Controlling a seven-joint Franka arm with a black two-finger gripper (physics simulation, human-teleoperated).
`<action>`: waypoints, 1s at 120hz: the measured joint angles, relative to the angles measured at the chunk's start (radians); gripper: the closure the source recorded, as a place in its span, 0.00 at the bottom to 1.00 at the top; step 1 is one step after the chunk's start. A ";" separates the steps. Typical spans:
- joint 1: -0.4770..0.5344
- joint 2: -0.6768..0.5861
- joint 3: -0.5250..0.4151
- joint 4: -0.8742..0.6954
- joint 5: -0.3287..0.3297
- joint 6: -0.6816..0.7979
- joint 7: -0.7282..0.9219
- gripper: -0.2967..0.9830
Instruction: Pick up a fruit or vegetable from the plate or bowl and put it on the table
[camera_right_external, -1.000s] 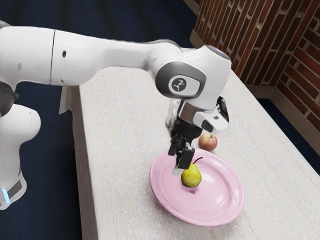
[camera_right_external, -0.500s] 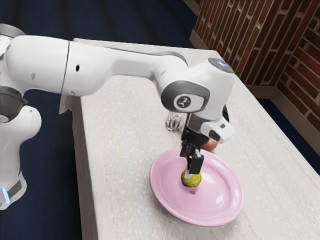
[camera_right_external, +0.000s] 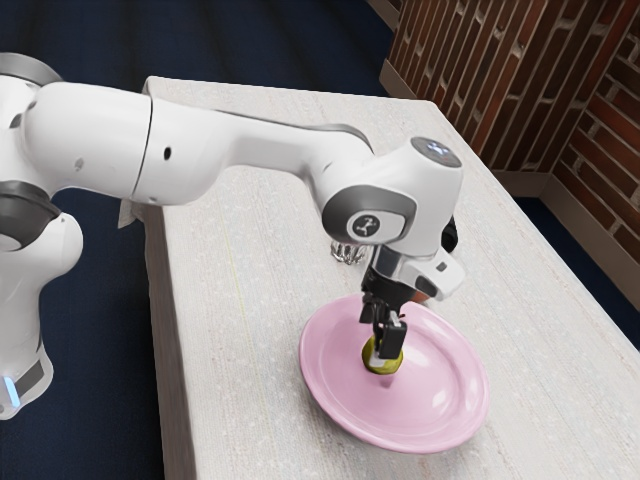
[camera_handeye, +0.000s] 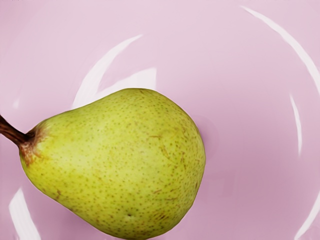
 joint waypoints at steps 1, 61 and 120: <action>0.000 0.000 0.000 0.000 0.000 0.002 0.000 0.25; 0.099 -0.013 -0.089 -0.002 -0.008 0.099 -0.002 0.25; 0.112 -0.022 -0.115 -0.011 -0.015 0.111 -0.002 0.25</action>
